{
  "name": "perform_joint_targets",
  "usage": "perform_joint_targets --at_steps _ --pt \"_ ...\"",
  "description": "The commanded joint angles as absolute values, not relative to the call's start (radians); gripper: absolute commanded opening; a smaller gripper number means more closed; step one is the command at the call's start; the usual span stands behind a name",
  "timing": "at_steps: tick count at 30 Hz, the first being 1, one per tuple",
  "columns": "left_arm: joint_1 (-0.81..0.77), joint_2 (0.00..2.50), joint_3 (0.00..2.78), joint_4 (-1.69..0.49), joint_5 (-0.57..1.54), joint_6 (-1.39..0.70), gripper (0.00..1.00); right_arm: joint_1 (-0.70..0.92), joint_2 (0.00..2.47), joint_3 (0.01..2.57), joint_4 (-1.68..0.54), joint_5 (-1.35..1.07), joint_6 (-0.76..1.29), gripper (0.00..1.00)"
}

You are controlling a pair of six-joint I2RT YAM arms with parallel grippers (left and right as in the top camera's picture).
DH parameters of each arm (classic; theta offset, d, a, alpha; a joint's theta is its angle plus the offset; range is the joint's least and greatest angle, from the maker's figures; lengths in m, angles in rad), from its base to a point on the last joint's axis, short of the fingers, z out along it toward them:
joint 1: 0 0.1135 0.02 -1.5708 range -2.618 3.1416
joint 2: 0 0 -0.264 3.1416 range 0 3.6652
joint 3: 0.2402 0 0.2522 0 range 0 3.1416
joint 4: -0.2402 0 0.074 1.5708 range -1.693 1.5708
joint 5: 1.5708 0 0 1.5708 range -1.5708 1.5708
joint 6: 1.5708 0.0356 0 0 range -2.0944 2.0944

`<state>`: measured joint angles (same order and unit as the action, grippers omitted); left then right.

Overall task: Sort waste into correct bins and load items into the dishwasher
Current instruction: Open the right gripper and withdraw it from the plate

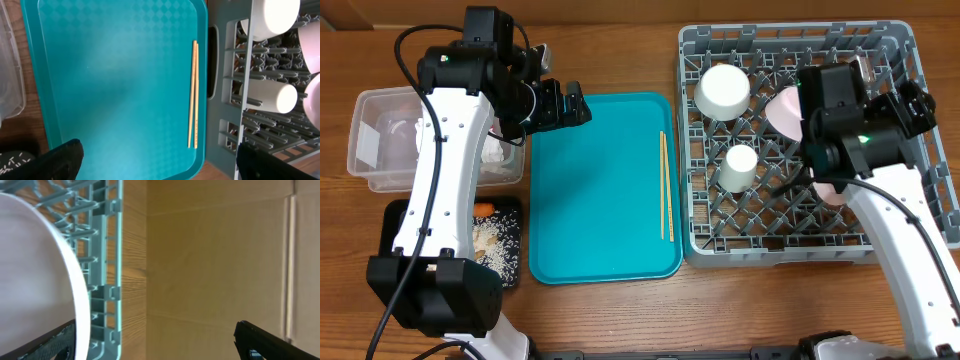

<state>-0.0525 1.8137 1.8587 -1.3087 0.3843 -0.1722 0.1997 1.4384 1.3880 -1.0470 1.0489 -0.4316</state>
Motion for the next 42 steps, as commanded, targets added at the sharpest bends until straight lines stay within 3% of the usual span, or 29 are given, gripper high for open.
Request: perform_joint_targets --at_steps 1,12,18,32,42 --pt "-0.059 1.798 1.88 -1.305 0.381 -0.153 1.0 0.202 1.417 1.403 -1.069 0.866 -0.426 1.0" --pt "-0.059 1.798 1.88 -1.305 0.381 -0.153 1.0 0.201 1.417 1.402 -1.177 0.66 -0.308 1.0" --pt "-0.059 1.798 1.88 -1.305 0.381 -0.153 1.0 0.201 1.417 1.402 -1.176 0.394 -0.308 1.0" --pt "-0.059 1.798 1.88 -1.305 0.381 -0.153 1.0 0.216 1.427 1.399 -1.024 -0.873 -0.279 1.0" --pt "-0.059 1.798 1.88 -1.305 0.381 -0.153 1.0 0.429 1.503 1.398 -0.856 -0.918 -0.227 1.0"
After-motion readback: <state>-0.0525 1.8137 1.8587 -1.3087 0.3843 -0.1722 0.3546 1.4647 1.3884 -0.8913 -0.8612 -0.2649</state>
